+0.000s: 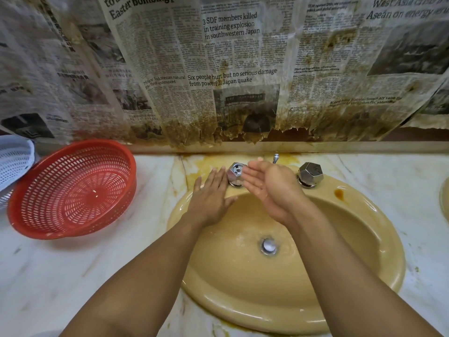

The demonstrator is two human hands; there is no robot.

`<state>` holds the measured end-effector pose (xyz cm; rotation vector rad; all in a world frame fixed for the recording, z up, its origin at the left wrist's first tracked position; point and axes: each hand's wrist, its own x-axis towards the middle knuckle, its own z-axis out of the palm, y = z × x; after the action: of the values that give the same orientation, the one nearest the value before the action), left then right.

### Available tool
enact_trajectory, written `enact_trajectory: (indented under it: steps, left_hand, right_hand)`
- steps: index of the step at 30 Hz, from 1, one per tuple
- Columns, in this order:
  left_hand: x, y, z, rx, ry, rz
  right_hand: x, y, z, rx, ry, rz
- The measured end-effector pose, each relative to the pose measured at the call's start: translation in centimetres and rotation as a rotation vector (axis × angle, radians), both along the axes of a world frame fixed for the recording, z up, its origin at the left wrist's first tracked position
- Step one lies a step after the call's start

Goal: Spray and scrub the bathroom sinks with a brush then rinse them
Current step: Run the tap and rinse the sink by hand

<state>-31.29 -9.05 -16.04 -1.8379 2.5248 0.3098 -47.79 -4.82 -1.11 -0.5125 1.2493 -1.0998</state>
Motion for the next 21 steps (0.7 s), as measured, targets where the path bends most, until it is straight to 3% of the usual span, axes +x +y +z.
enact_trajectory:
  steps: [4,8,13,17,21]
  left_hand:
    - [1.3,0.9,-0.2,-0.022,-0.043,-0.041]
    - [2.4,2.3,-0.2,-0.029,-0.04,-0.028]
    - [3.6,3.9,-0.6,-0.041,-0.018,-0.006]
    - [4.5,5.1,-0.9,-0.048,-0.009,0.021]
    - [4.5,5.8,-0.9,-0.072,0.068,0.049]
  right_hand:
    - [-2.4,2.3,-1.4,0.0,0.002,-0.191]
    - [-5.9,5.3,-5.1,0.172,-0.029,-0.471]
    - [-7.0,6.1,-8.6,0.369,-0.451,-0.433]
    - [-4.6,5.3,-9.0,0.365,-0.545,-0.413]
    - [0.7,3.4,-7.2,0.266,-0.581,-0.209]
